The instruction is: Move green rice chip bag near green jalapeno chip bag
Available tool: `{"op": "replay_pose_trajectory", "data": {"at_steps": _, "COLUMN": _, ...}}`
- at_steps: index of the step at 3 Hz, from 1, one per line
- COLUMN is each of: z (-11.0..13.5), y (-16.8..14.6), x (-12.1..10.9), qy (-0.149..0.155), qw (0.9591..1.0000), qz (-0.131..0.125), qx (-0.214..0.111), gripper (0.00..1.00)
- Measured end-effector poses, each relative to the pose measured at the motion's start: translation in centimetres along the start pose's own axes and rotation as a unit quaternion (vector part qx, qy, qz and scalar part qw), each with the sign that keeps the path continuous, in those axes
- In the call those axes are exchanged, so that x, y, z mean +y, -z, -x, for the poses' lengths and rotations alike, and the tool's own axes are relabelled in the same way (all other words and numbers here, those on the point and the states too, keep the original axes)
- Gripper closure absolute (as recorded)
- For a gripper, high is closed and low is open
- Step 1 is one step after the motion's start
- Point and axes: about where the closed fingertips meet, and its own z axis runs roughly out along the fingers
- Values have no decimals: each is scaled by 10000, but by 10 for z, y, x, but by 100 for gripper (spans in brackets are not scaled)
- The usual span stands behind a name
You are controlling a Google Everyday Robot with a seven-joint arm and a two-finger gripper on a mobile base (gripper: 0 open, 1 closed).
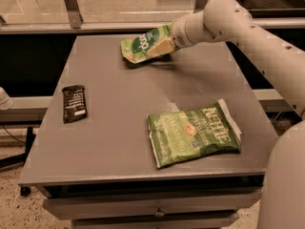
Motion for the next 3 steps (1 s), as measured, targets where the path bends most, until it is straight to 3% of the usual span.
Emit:
{"op": "replay_pose_trajectory", "data": {"at_steps": 2, "z": -2, "y": 13, "x": -9, "qy": 310, "qw": 9993, "qz": -10, "qx": 212, "gripper": 65}}
{"op": "replay_pose_trajectory", "data": {"at_steps": 3, "z": 5, "y": 34, "x": -14, "qy": 464, "qw": 9981, "qz": 116, "qx": 395, "gripper": 88}}
